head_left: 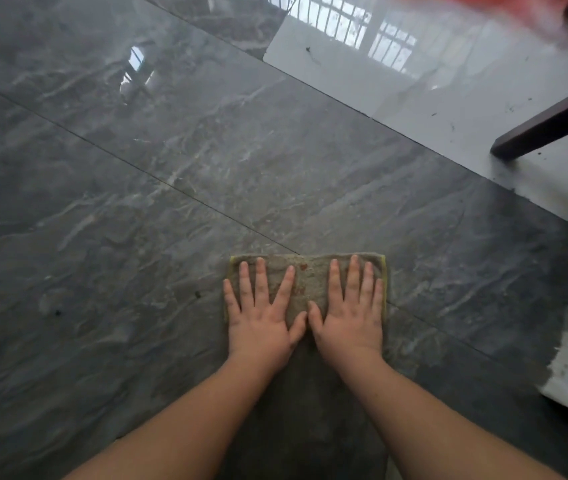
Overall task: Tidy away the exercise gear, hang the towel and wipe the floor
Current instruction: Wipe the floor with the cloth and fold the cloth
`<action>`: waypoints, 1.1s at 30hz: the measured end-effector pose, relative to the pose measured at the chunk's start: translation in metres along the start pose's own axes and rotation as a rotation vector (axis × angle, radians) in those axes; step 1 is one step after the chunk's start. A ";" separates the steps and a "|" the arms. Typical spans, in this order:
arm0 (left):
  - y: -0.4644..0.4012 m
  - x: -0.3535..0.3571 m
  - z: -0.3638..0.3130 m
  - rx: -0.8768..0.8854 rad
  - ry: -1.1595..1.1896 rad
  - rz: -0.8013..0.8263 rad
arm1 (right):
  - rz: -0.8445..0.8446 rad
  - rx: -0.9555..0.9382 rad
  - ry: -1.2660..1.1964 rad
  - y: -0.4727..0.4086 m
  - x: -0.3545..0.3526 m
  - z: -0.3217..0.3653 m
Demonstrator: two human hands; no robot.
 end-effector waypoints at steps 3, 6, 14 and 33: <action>-0.024 -0.011 0.002 -0.018 0.000 0.002 | -0.031 -0.044 -0.011 -0.026 -0.006 -0.002; -0.067 -0.028 0.001 -0.038 0.018 0.015 | -0.036 -0.015 -0.012 -0.068 -0.022 0.001; -0.197 -0.082 0.014 -0.004 -0.017 -0.031 | -0.069 -0.005 -0.010 -0.202 -0.069 0.016; -0.282 -0.125 0.038 0.072 -0.023 -0.032 | 0.021 0.095 -0.021 -0.276 -0.104 0.045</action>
Point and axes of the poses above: each hand's wrist, its own y-axis away from the middle knuckle, its own x-axis out of the palm, z = x × y, the point moved 3 cm from there along -y, towards the middle knuckle, and after that the axes turned 13 degrees about x, right-handed, at the moved point
